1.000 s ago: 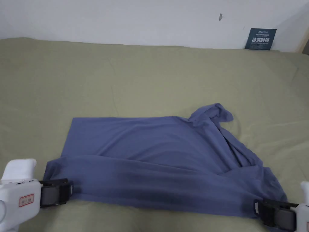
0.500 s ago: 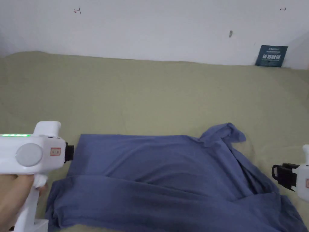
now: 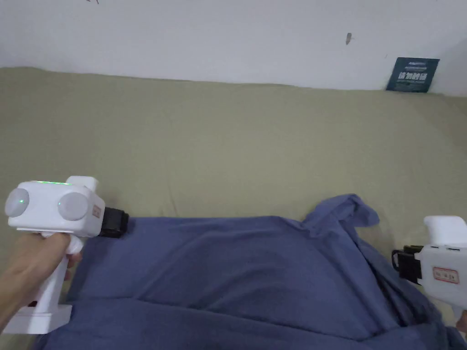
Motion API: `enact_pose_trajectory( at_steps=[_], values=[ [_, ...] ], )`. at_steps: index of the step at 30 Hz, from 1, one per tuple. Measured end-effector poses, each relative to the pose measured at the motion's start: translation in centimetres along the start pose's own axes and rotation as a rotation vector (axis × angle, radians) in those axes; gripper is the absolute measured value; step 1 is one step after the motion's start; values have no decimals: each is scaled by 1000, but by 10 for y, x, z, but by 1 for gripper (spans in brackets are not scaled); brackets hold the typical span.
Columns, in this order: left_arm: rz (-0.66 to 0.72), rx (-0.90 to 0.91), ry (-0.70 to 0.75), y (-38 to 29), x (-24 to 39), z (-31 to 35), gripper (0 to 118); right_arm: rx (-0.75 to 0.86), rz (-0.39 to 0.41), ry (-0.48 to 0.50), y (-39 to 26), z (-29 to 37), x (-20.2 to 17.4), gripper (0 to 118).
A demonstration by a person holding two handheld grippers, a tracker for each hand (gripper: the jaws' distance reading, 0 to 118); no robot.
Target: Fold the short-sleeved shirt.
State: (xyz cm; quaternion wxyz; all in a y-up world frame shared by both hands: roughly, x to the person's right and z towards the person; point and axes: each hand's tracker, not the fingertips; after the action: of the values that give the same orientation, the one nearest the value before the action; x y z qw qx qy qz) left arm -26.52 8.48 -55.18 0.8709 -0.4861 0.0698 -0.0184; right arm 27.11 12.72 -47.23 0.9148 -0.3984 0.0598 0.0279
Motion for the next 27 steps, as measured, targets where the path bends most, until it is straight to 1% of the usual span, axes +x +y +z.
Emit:
enact_pose_trajectory(
  at_steps=[1, 3, 4, 5, 7, 8, 11, 12, 13, 14, 15, 16, 17, 18, 21, 22, 23, 24, 25, 26, 27],
  values=[
    [-20, -6, -6, -2, 2, 1, 93, -3, 0, -4, 0, -5, 5, 0],
    [1, 7, -105, -5, 4, 10, 64, -6, -3, -15, 5, -8, 9, 0],
    [0, 8, -109, -5, 1, 12, 38, -6, -6, -18, 8, -10, 10, 0],
    [-20, 16, -93, -4, 1, 15, 4, -9, -8, -17, 11, -14, 13, 0],
    [-29, 27, -123, -4, 1, 15, 2, -15, -6, -19, 21, -21, 13, 0],
    [-38, 15, -95, -3, 9, 16, 2, -14, -3, -20, 27, -26, 13, 0],
    [-48, 18, -89, -5, 11, 13, 2, -18, 8, -20, 48, -45, 13, 0],
    [-47, 20, -88, -6, 12, 15, 2, -28, 5, -15, 55, -53, 13, 4],
    [-46, 20, -88, -6, 12, 15, 2, -48, 1, -5, 62, -60, 13, 21],
    [-47, 20, -89, -6, 12, 16, 2, -78, -6, 11, 68, -70, 13, 52],
    [-47, 15, -92, -6, 12, 15, 2, -121, -10, 29, 72, -83, 13, 91],
    [-50, 18, -92, -5, 11, 14, 2, -138, -7, 14, 74, -91, 12, 118],
    [-51, 19, -93, -6, 11, 14, 2, -109, 2, 7, 81, -98, 10, 112],
    [-50, 21, -95, -6, 10, 13, 2, -128, 19, 0, 84, -107, 7, 105],
    [-46, 20, -98, -5, 8, 5, 2, -191, 88, -83, 82, -132, -3, 100],
    [-40, 22, -99, -5, 8, 4, 2, -224, 119, -96, 81, -141, -4, 91],
    [-36, 23, -98, -4, 7, 4, 2, -243, 146, -125, 78, -149, -5, 76],
    [-36, 27, -95, -7, 10, 4, 2, -231, 134, -88, 73, -151, -5, 69],
    [-37, 29, -95, -6, 10, 4, 2, -213, 112, -74, 70, -147, -6, 66],
    [-38, 31, -94, -6, 9, 4, 2, -216, 99, -87, 73, -143, -6, 54],
    [-37, 32, -93, -6, 9, 4, 2, -208, 91, -47, 75, -138, -5, 15]
  ],
)
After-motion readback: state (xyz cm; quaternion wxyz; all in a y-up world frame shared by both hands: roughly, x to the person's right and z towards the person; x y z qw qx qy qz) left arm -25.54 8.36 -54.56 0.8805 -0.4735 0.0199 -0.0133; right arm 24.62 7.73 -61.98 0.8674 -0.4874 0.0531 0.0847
